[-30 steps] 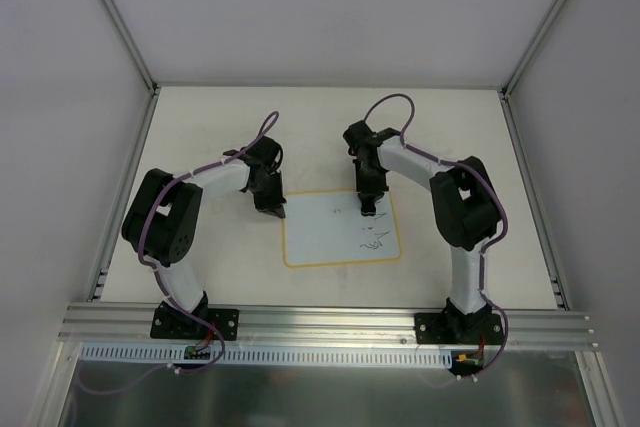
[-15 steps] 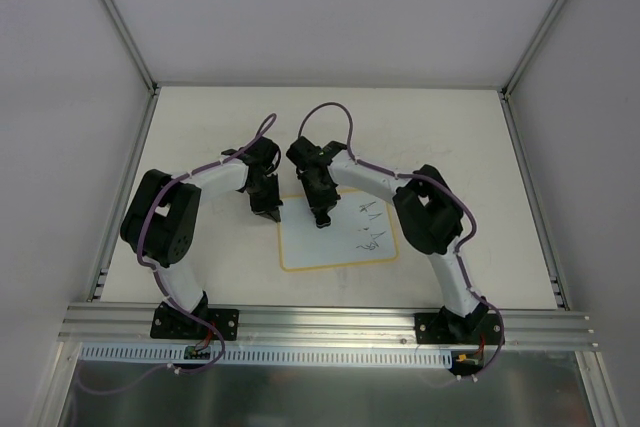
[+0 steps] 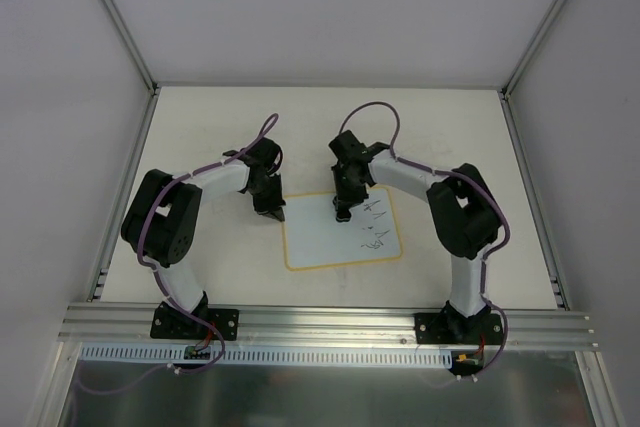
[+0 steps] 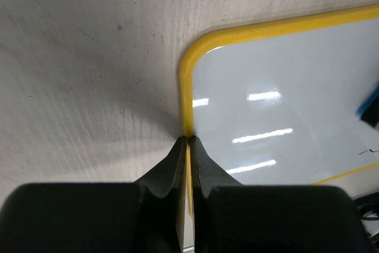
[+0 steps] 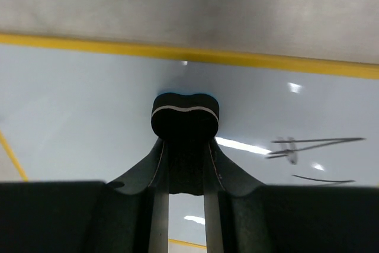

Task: Erase the whiteboard

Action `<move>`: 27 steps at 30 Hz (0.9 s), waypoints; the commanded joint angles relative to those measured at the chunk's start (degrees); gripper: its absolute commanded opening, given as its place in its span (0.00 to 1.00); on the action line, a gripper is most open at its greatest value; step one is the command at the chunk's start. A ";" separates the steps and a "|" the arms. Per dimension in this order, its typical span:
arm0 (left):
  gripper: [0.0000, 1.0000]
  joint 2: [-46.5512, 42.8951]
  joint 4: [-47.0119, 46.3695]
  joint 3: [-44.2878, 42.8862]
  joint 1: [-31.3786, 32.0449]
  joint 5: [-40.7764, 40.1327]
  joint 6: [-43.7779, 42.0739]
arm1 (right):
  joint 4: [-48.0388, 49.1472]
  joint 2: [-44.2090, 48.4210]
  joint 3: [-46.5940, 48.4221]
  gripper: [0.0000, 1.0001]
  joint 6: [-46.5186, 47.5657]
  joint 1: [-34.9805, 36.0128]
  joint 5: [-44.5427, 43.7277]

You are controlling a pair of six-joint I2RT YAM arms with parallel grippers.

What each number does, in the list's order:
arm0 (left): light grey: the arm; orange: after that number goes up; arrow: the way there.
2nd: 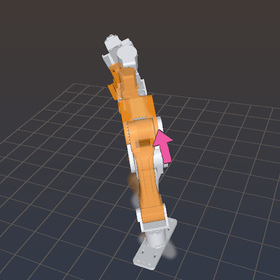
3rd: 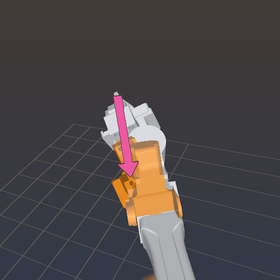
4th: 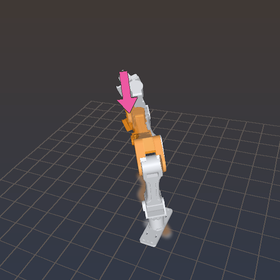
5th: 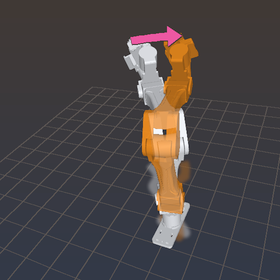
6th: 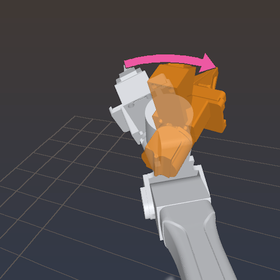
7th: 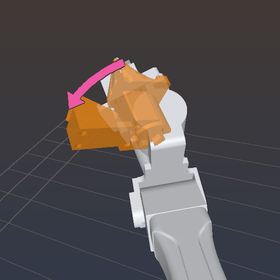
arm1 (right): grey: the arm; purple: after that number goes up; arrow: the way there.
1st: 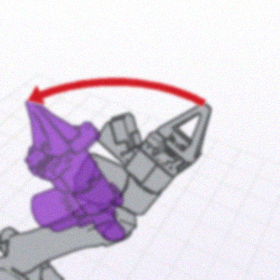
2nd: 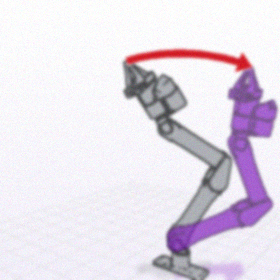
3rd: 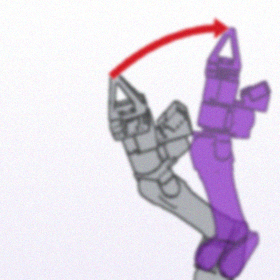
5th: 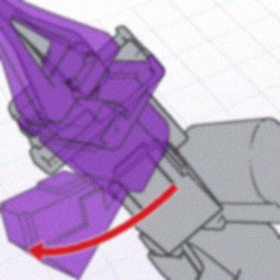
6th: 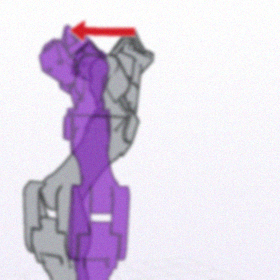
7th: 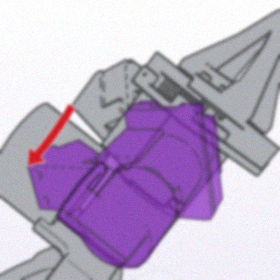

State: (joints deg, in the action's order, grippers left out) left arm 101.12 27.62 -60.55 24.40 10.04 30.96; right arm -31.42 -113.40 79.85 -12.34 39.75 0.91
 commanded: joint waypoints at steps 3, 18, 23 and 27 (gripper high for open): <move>0.00 0.92 3.67 2.19 -0.50 -3.63 -0.90 | -4.27 2.74 -9.80 0.00 2.58 -10.47 -11.27; 0.00 -0.66 3.76 3.16 -0.50 -3.98 -0.55 | -6.90 6.88 -12.62 0.00 -7.00 -14.00 -11.37; 0.00 -0.49 3.67 2.46 -0.50 -3.72 -0.20 | -6.81 6.35 -13.06 0.00 -7.26 -11.02 -9.17; 0.00 -0.05 3.76 2.20 -0.41 -2.84 0.24 | -6.11 5.83 -13.15 0.00 -7.53 -7.76 -5.93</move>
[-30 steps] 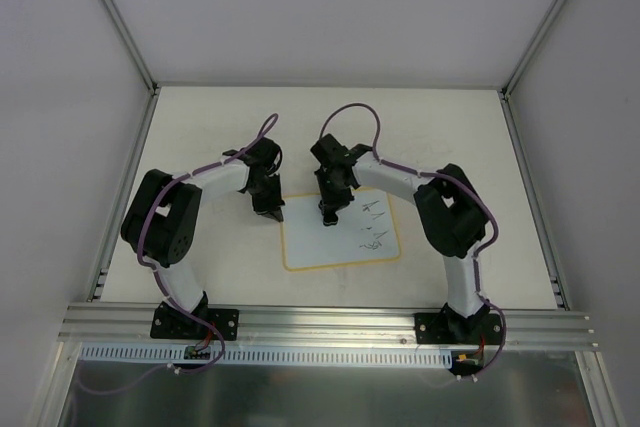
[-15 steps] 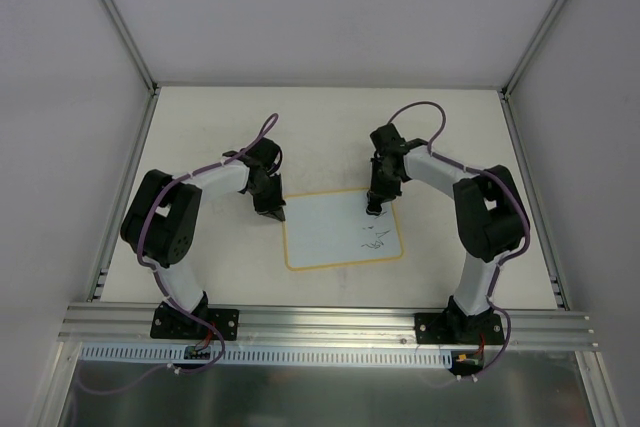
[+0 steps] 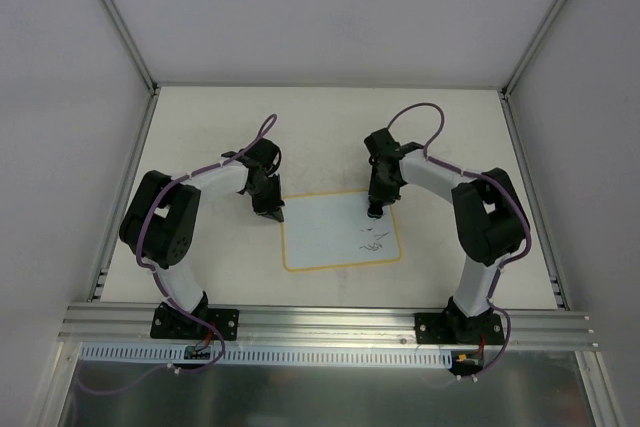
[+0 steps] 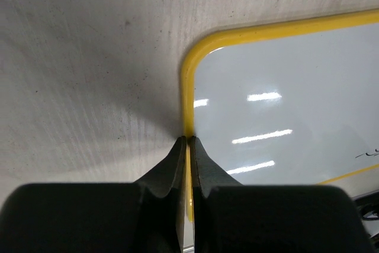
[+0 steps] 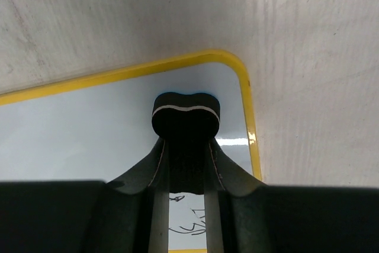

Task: Erase the whiteboard

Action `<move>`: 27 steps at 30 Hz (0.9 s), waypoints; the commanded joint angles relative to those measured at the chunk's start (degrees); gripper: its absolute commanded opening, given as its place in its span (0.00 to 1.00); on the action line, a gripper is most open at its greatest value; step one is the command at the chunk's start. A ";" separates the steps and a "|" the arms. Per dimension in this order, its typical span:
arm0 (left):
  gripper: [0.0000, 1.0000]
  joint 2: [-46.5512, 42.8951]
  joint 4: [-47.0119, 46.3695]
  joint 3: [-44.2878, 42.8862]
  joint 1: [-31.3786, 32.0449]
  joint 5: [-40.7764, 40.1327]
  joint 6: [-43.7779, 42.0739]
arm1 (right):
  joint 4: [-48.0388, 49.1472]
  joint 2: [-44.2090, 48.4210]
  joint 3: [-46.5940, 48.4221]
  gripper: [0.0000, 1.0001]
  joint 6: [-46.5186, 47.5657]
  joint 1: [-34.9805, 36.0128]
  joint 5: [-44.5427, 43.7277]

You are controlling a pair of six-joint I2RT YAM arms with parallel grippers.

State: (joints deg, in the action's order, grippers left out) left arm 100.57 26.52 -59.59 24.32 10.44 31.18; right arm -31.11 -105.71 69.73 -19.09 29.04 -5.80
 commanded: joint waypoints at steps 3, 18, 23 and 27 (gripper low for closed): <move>0.00 0.85 4.77 1.06 -0.23 -2.88 0.11 | -5.01 -3.53 -0.85 0.00 0.19 7.08 5.09; 0.00 1.03 4.77 0.88 -0.32 -3.84 -0.07 | -6.68 -6.45 2.70 0.00 2.05 12.37 3.44; 0.00 0.94 4.85 0.79 -0.32 -4.55 -0.59 | -6.68 2.43 -6.35 0.00 0.11 4.56 -0.52; 0.00 1.11 4.85 0.88 -0.41 -4.37 -0.59 | -7.91 7.18 -11.72 0.00 -1.03 0.50 -2.80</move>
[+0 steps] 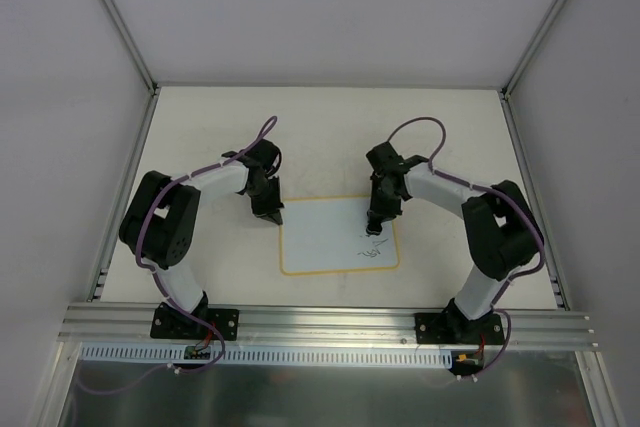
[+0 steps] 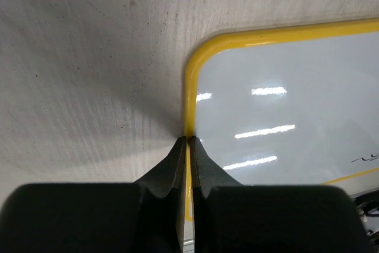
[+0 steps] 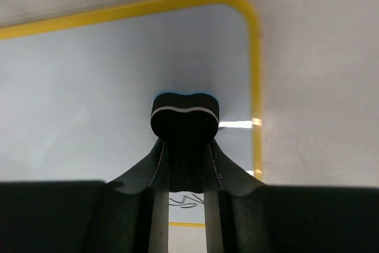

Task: Erase the whiteboard

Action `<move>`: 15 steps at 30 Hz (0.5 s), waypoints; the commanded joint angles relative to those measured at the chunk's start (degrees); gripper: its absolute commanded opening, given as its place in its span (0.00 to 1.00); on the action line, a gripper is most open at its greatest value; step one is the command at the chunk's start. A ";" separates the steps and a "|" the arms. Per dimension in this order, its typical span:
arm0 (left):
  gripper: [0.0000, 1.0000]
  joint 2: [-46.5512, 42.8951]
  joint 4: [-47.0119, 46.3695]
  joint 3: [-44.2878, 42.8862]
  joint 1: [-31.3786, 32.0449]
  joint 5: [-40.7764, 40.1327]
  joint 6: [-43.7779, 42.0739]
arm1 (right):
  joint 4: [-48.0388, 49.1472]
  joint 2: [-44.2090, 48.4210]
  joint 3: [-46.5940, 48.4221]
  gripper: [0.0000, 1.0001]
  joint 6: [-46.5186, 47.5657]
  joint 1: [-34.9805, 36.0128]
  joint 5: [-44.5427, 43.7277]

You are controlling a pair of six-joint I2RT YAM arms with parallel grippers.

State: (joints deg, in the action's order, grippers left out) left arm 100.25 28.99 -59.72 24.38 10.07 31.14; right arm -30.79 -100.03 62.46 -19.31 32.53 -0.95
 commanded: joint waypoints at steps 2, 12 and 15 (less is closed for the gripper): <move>0.00 1.53 2.38 1.10 -0.47 -3.91 -0.46 | -8.94 2.47 -6.38 0.00 -1.17 -3.88 -8.71; 0.24 -2.24 2.47 1.01 -0.39 -1.90 -0.81 | -6.13 1.24 -3.93 0.00 -1.61 -3.27 -4.15; 0.36 -4.53 2.56 2.68 -0.30 -0.66 -0.37 | -6.04 -0.69 -0.24 0.00 -1.70 -2.65 -3.97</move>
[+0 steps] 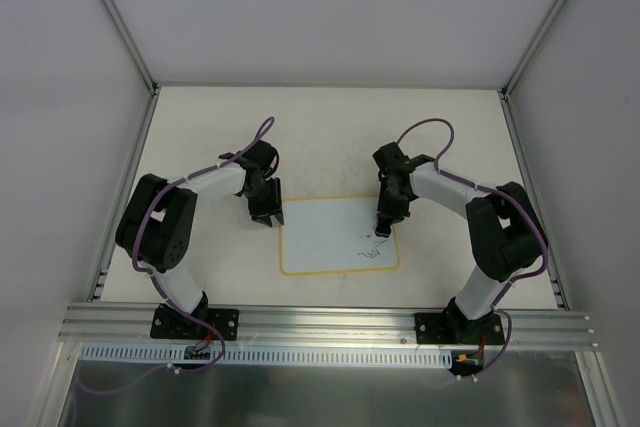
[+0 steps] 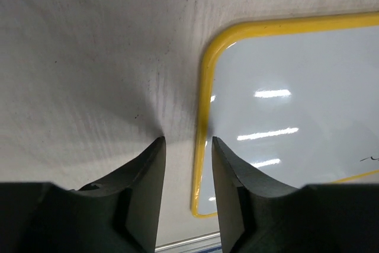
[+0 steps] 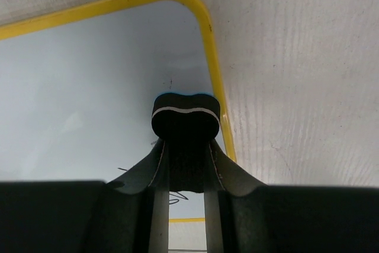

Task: Erase the whiteboard

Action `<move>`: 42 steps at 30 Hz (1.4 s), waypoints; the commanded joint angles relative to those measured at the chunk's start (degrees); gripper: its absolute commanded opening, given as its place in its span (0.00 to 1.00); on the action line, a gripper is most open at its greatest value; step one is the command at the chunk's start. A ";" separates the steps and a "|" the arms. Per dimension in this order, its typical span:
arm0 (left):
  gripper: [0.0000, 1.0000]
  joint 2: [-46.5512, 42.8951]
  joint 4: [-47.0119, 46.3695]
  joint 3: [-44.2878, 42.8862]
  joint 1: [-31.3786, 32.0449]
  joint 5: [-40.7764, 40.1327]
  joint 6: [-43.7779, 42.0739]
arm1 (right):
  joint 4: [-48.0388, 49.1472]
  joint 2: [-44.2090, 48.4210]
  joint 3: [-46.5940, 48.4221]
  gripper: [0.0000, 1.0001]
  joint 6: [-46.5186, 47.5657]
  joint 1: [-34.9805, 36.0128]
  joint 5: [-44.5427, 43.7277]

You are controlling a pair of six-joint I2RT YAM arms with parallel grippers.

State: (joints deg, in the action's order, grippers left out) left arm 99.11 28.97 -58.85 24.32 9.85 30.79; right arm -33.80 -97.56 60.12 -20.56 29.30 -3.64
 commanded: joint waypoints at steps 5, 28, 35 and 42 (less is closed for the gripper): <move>0.38 -4.19 2.49 4.71 0.03 0.35 0.85 | -2.94 -6.67 8.07 0.00 -0.97 2.33 -0.50; 0.00 1.96 2.49 0.93 0.38 -3.34 0.94 | -4.70 -16.52 21.29 0.00 5.44 15.35 1.62; 0.00 2.49 2.58 0.58 -0.06 -3.78 0.59 | -4.69 -12.31 11.01 0.00 2.63 9.49 -2.25; 0.00 1.70 2.84 1.63 -1.20 -4.57 0.15 | -4.61 -2.65 0.54 0.00 0.34 -1.86 -4.79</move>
State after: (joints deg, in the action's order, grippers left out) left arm 99.44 29.91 -58.67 24.29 10.00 32.16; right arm -31.92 -102.52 65.71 -19.31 32.18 -1.58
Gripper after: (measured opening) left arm 0.011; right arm 0.233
